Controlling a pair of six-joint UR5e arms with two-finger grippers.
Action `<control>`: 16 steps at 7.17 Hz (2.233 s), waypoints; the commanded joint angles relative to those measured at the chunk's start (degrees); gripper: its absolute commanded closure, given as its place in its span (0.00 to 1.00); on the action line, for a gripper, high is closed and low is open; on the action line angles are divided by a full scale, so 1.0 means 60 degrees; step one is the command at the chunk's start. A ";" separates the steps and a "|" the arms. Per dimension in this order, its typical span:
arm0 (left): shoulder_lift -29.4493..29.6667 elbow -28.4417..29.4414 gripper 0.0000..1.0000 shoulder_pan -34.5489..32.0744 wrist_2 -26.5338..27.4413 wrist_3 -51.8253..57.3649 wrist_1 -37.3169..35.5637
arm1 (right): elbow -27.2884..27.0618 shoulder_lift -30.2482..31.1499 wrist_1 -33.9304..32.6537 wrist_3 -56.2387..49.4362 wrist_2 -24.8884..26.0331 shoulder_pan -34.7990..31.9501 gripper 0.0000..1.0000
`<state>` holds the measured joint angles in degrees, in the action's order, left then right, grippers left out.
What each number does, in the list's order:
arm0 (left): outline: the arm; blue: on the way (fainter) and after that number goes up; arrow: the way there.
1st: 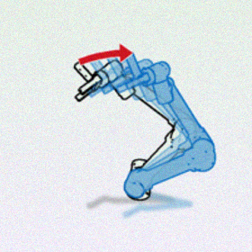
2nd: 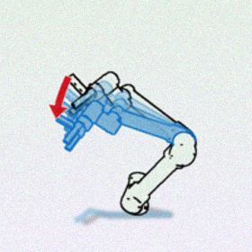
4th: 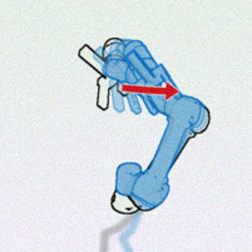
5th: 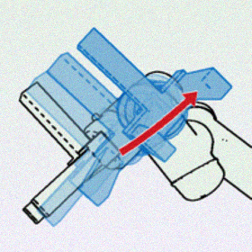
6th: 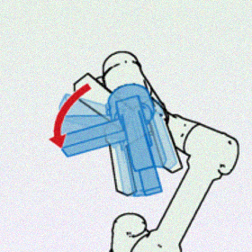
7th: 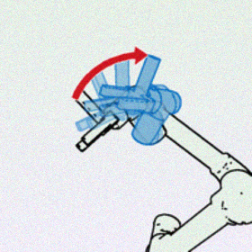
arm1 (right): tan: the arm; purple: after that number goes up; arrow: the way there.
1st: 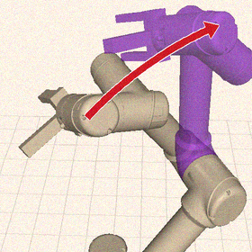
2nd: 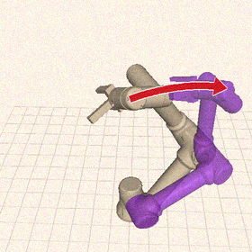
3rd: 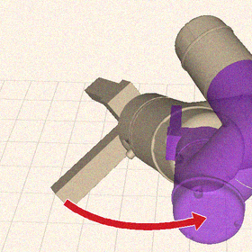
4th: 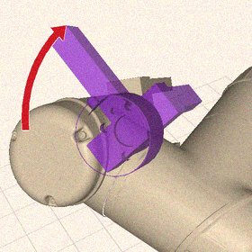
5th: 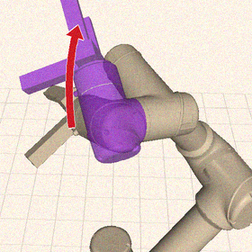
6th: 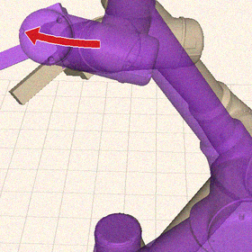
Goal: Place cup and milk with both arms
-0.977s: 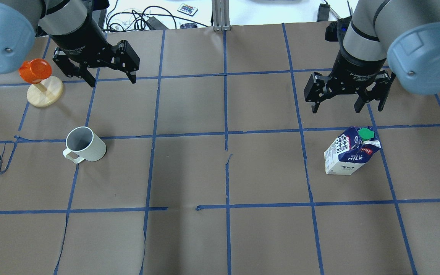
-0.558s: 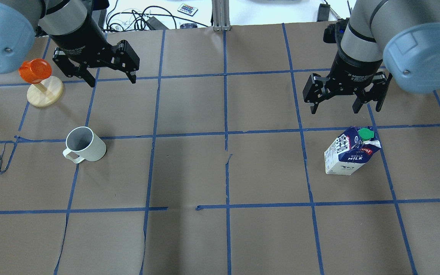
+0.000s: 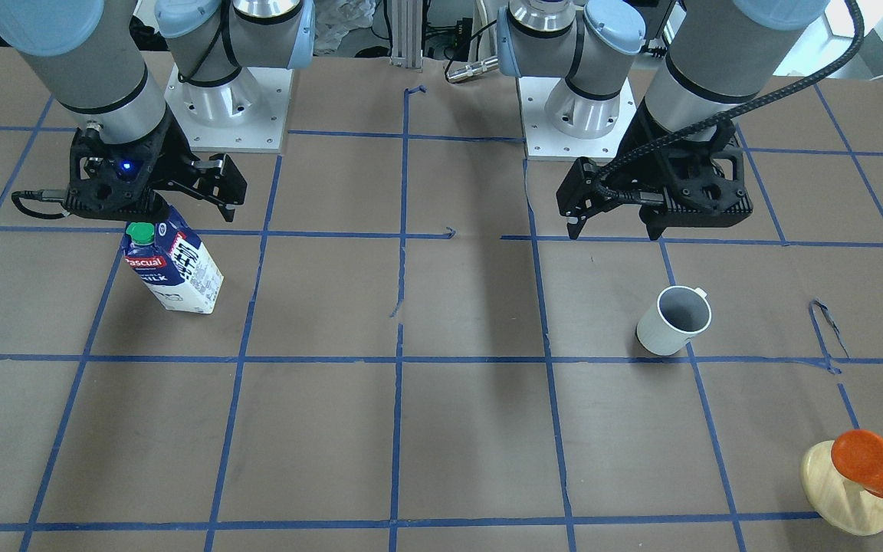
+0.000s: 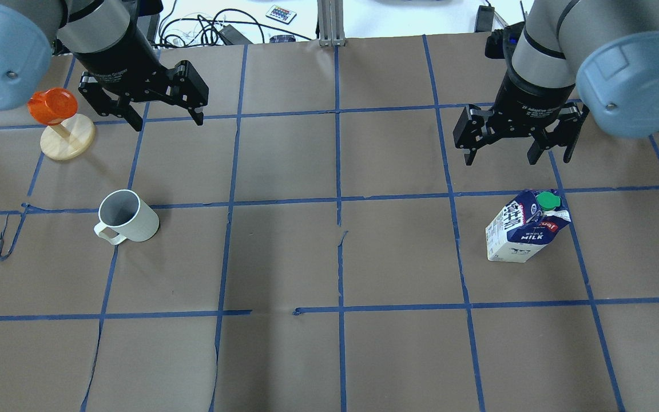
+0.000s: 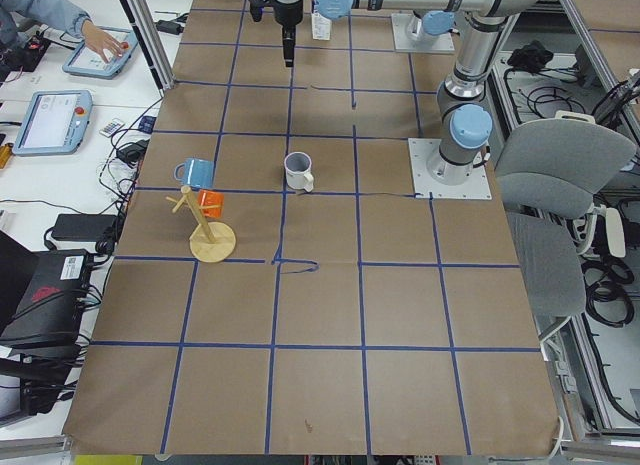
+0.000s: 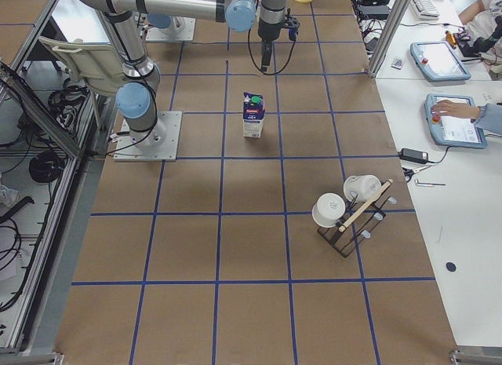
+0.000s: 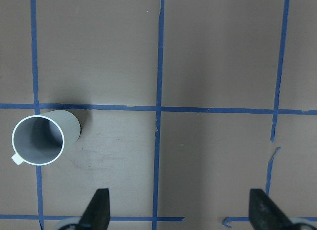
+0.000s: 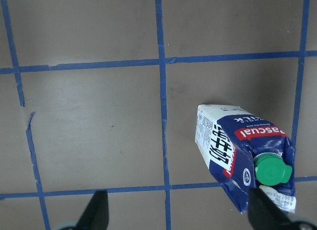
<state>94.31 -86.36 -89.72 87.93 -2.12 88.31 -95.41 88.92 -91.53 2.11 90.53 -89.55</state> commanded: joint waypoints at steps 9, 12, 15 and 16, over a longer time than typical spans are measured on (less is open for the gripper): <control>0.0174 -0.0386 0.00 0.0872 -0.0036 0.1254 -0.0143 | -0.0079 -0.0084 0.0197 -0.0044 0.0072 0.0085 0.00; 0.1067 -0.1581 0.00 0.1839 -0.0007 0.3484 -0.1306 | -0.0079 -0.0070 0.0081 -0.0191 0.0248 0.0378 0.00; 0.1201 -0.4439 0.00 0.2677 0.0986 0.4396 -0.4354 | -0.0064 0.0018 0.0152 -0.0249 0.0497 0.1036 0.00; 0.1187 -0.4634 0.00 0.2663 0.0974 0.4367 -0.4362 | 0.0008 0.0047 0.0095 -0.0264 0.0643 0.1023 0.00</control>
<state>101.40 -110.75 -74.18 92.77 23.81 64.86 -95.72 88.96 -90.95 0.67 93.35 -83.97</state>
